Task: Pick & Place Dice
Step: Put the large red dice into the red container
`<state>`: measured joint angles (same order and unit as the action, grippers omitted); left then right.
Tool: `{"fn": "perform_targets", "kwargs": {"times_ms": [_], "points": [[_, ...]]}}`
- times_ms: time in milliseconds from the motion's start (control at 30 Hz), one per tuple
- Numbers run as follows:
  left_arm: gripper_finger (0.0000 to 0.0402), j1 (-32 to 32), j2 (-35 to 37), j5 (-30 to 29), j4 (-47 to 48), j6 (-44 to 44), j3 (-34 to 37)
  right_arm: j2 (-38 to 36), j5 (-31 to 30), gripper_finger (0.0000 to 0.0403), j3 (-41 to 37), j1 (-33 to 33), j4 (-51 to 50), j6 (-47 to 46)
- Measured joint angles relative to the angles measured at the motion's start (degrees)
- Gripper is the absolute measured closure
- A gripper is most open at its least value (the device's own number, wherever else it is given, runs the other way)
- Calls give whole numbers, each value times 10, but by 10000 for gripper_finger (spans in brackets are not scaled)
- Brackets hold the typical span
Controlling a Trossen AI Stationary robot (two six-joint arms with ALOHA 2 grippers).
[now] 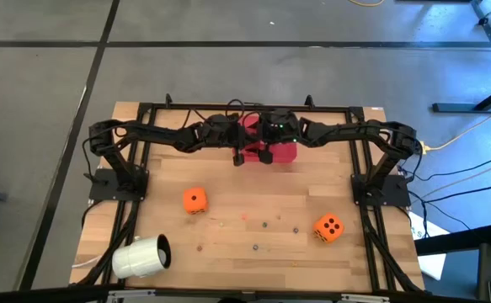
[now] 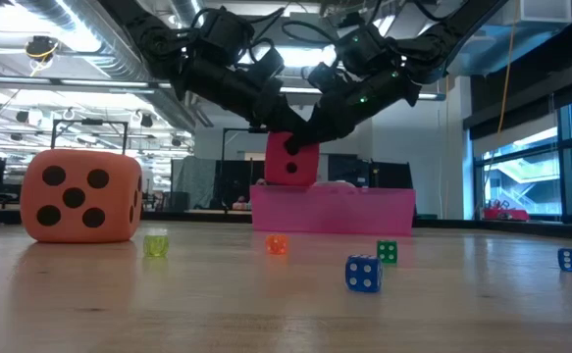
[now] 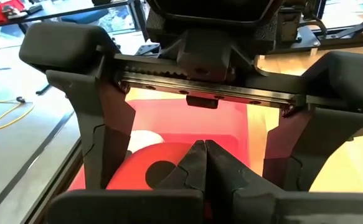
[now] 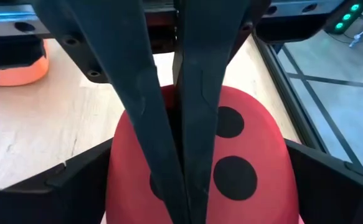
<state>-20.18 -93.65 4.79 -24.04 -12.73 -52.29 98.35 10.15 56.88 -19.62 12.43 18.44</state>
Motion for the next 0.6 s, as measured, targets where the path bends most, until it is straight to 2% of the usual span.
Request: {"fn": "perform_targets", "kwargs": {"times_ms": [200,600], "points": [[401,0,0,-2,-2,-1,0,0,-14,3,0,0,-3,0],[401,0,0,1,0,0,1,0,-3,3,0,6,-10,2]]}}
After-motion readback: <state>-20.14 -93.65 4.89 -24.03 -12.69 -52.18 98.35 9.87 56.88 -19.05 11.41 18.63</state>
